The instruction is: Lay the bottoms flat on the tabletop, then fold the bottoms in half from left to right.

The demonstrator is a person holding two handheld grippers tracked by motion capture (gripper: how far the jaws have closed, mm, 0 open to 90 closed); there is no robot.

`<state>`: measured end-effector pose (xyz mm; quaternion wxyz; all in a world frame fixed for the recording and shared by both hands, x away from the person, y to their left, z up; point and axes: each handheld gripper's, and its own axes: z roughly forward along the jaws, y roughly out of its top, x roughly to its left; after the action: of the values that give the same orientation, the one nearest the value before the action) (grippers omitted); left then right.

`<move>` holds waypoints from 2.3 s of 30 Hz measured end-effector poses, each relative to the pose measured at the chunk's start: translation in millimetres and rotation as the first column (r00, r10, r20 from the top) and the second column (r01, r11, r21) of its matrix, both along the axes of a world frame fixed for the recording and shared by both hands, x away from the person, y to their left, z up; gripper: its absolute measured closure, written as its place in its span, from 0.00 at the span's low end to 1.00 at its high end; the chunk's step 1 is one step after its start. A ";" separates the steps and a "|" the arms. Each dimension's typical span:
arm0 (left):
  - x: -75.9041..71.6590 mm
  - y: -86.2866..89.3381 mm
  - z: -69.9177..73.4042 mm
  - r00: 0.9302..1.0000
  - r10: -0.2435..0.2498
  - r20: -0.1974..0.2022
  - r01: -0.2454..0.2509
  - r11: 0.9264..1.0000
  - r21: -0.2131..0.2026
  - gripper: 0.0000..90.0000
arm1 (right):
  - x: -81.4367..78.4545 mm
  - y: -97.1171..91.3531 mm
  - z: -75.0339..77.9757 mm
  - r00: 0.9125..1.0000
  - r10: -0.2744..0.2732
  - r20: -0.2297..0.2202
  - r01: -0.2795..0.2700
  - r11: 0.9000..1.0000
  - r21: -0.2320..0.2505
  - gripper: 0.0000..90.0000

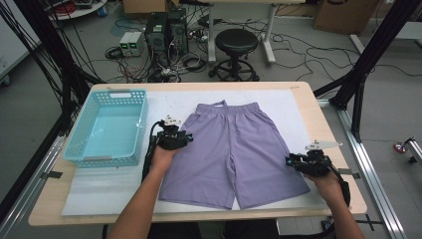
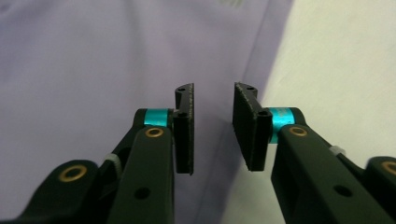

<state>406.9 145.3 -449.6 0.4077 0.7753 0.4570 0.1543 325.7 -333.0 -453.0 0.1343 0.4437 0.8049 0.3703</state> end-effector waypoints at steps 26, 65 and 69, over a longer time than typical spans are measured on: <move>-92.5 38.0 21.3 0.983 0.015 0.183 0.017 0.985 -0.169 0.31 | -35.9 -17.3 29.5 0.973 -0.143 0.179 0.142 0.990 0.018 0.23; -179.9 57.6 1.3 1.000 0.003 0.014 -0.003 1.000 -0.020 0.68 | -44.3 -9.0 33.1 0.970 -0.139 0.198 0.131 0.990 0.057 0.31; -184.5 52.2 -2.3 1.000 0.001 0.014 -0.002 0.998 0.056 0.68 | -41.7 -6.3 30.5 0.974 -0.130 0.188 0.121 0.991 0.055 0.31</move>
<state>222.5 197.5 -451.8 0.3888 0.7851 0.4501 0.1729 284.0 -339.3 -422.5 0.2245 0.4589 0.7506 0.4191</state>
